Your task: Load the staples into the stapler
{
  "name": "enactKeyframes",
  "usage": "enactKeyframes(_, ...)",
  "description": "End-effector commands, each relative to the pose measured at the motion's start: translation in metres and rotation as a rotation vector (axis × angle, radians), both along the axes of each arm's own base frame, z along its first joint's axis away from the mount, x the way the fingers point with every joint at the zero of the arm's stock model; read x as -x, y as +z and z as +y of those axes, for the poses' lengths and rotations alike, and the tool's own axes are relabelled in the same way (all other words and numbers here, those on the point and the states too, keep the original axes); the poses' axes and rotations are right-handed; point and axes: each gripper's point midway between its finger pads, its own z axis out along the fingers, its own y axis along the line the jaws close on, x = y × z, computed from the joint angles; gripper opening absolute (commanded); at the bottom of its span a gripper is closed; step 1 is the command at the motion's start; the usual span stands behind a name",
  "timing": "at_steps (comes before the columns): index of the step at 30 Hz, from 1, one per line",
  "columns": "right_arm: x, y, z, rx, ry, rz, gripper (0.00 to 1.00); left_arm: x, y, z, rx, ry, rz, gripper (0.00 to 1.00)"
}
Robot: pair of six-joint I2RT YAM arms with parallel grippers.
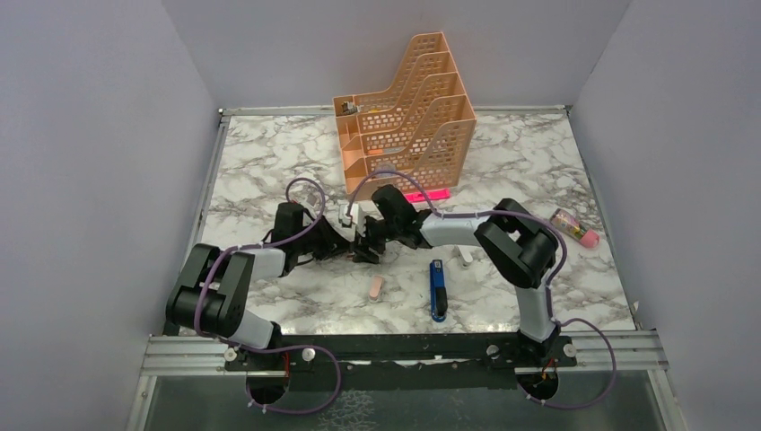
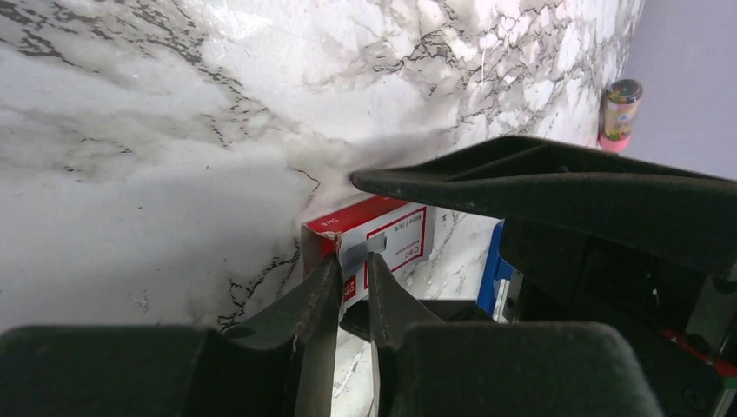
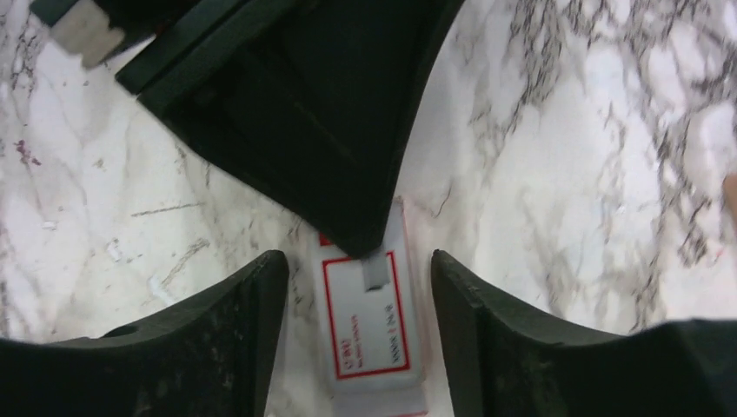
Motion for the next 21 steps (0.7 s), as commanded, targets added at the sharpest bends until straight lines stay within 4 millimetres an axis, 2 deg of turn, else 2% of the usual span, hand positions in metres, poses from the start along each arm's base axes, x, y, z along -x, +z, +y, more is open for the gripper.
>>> enactKeyframes(1, -0.014, 0.035, -0.006, -0.104, -0.144, -0.025, 0.69, -0.001, 0.004, -0.006, 0.025, -0.023, -0.02, 0.18)
enactKeyframes(4, -0.02, 0.054, -0.024, -0.158, -0.178, 0.0, 0.73, -0.003, 0.003, -0.005, 0.021, -0.02, -0.019, 0.18)
enactKeyframes(6, -0.022, 0.059, -0.037, -0.162, -0.166, -0.012, 0.74, -0.004, 0.003, -0.005, 0.019, -0.021, -0.021, 0.18)
enactKeyframes(8, -0.019, 0.054, -0.048, -0.124, -0.127, -0.047, 0.74, -0.005, 0.003, -0.005, 0.016, -0.021, -0.022, 0.18)
enactKeyframes(12, -0.009, 0.029, -0.064, -0.007, -0.047, -0.06, 0.73, -0.006, 0.003, -0.005, 0.015, -0.024, -0.026, 0.18)
enactKeyframes(21, 0.0, 0.005, -0.064, 0.061, 0.046, -0.013, 0.73, -0.006, 0.005, -0.006, 0.018, -0.029, -0.031, 0.12)
